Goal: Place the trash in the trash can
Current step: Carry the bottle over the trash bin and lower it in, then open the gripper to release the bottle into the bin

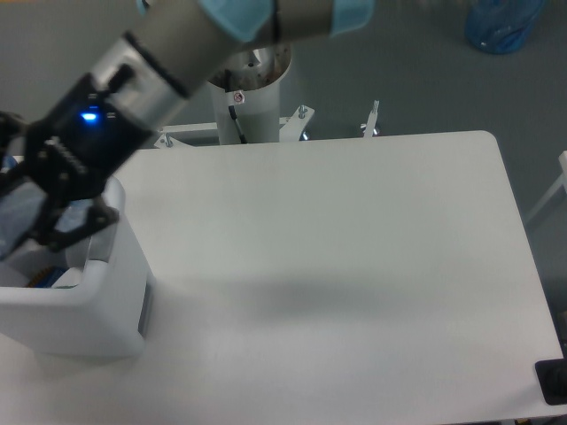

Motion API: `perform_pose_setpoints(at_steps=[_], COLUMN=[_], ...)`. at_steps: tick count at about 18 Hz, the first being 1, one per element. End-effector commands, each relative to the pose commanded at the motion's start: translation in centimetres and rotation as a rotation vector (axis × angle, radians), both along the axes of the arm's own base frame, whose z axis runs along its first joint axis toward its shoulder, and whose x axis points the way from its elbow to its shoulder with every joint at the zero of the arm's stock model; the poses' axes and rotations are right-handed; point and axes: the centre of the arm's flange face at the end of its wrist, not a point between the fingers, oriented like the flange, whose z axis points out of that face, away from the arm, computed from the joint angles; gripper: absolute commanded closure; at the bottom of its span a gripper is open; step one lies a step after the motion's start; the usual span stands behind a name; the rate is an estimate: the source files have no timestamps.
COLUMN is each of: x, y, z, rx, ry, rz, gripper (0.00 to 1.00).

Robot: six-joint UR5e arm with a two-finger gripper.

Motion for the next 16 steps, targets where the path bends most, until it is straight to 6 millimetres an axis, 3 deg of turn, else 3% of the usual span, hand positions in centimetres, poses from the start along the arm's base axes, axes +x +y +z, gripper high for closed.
perform_pose_setpoints(at_steps=[1, 5, 7, 12, 14, 16], x=[0.2, 1.6, 1.8, 1.3, -0.9, -5.4], y=[0.2, 0.7, 0.8, 1.1, 1.2, -0.2], z=[-0.2, -1.0, -1.4, -2.7, -3.8, -4.2], rx=[0.001, -0.012, -0.023, -0.056, -0.077, -0.090], ry=[0.002, -0.005, 0.001, 0.019, 0.021, 0.031], rz=[-0.006, -0.028, -0.022, 0.004, 0.040, 0.120], gripper=[0.31, 0.20, 0.07, 0.00, 0.00, 0.00])
